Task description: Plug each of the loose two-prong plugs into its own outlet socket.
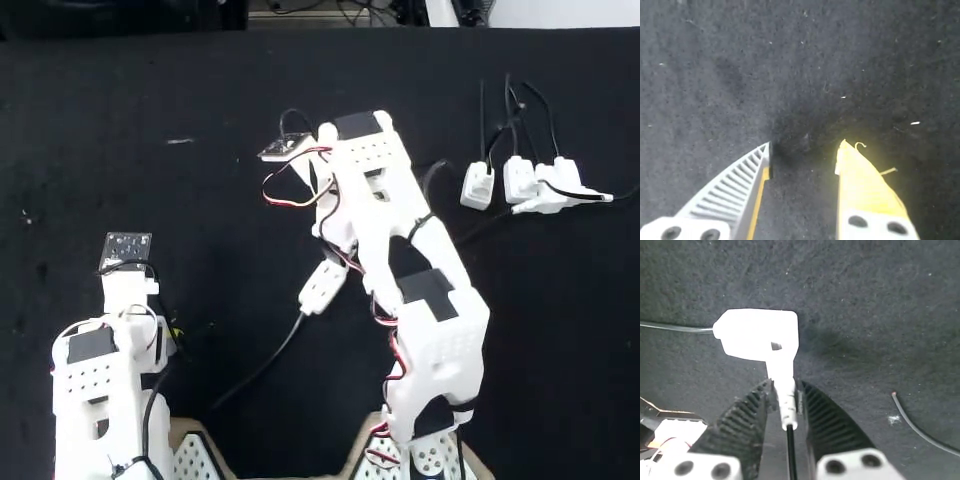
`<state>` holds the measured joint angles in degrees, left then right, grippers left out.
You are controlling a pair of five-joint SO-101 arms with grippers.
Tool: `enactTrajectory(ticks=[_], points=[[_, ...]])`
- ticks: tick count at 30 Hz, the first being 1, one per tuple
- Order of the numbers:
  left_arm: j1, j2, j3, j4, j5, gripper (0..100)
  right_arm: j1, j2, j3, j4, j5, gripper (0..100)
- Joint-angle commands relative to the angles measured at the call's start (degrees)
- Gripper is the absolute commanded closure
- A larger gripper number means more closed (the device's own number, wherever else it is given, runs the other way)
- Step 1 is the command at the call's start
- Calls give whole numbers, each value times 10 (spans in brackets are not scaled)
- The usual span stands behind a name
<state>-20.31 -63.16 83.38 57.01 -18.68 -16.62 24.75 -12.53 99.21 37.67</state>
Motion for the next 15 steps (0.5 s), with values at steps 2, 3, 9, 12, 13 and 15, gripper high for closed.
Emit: enactTrajectory(ticks=[2, 3, 9, 12, 13, 15], points=[[4, -4, -10, -2, -6, 776, -29, -3, 2, 16, 3, 988], [4, -4, -10, -2, -6, 776, -32, -4, -1, 16, 3, 988], [4, -4, -10, -1, -6, 776, -49, -3, -30, 17, -20, 988], [4, -4, -10, -1, -6, 776, -72, -2, -30, 17, -20, 988], [4, -4, -10, -1, -6, 776, -79, -2, -30, 17, -20, 988], [4, -4, -10, -1, -6, 776, -92, -2, -30, 18, -20, 988]])
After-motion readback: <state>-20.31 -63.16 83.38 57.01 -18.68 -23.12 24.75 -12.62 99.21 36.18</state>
